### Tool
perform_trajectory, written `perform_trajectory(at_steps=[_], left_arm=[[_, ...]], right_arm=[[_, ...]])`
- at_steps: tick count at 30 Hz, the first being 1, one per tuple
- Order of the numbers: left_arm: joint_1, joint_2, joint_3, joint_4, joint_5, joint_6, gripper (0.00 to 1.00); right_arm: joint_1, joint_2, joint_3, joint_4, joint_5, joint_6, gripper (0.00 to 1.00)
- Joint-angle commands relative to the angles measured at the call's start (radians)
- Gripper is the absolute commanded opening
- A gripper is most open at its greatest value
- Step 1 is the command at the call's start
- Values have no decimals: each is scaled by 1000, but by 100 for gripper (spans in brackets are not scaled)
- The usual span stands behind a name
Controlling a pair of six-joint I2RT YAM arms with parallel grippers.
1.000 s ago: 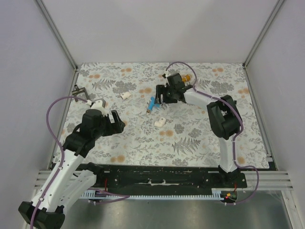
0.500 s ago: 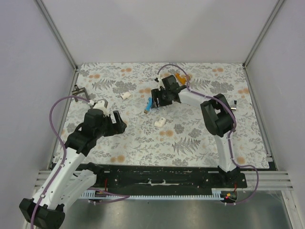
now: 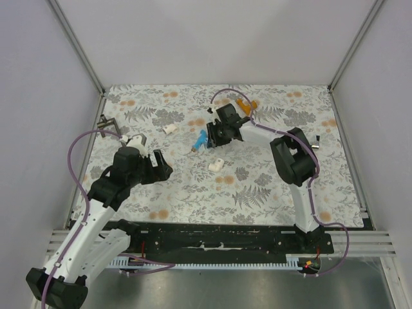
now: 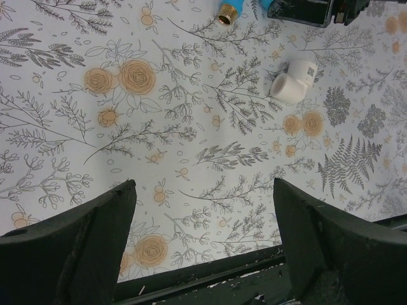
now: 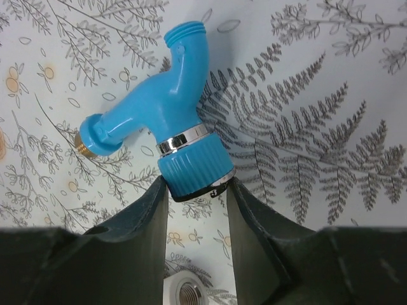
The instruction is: Install the water faucets
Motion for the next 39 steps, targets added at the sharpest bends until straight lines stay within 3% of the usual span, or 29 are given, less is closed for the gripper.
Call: perform_trajectory(at_steps=[1,4,7,12,15,20,26,33,36,39], left_arm=[[-4,-19,-1,41,22,-33,93],[-4,-17,-2,40,16,-35,93],[-4,-11,-4,40,16,-34,93],[-4,-9,-2,38,20,-29,93],[-4,-19,-2,35,22,-26,93],[-2,-28,-2,29,19,-26,93],[-3,-40,-1,23,19,-26,93],[-4,-34,-2,37,37,-46,93],[-4,-25,-4,54,60,-69,93],[-3,-16,-7,78,77,-84,93]], right_arm=[[10,-97,-89,-37,113,33,27],[15,-157,-156,-69,199,103,18],[17,-186,-191,-126,223,178,20],[20,-209,-176,-209,223,189,53],[20,-225,-137,-229,257,142,68],[18,-176,-18,-295,257,42,77],[20,-95,75,-342,260,-38,76],[21,-27,114,-358,209,-61,67],[21,-13,118,-356,219,-72,57],[23,-33,102,-341,217,-81,36]])
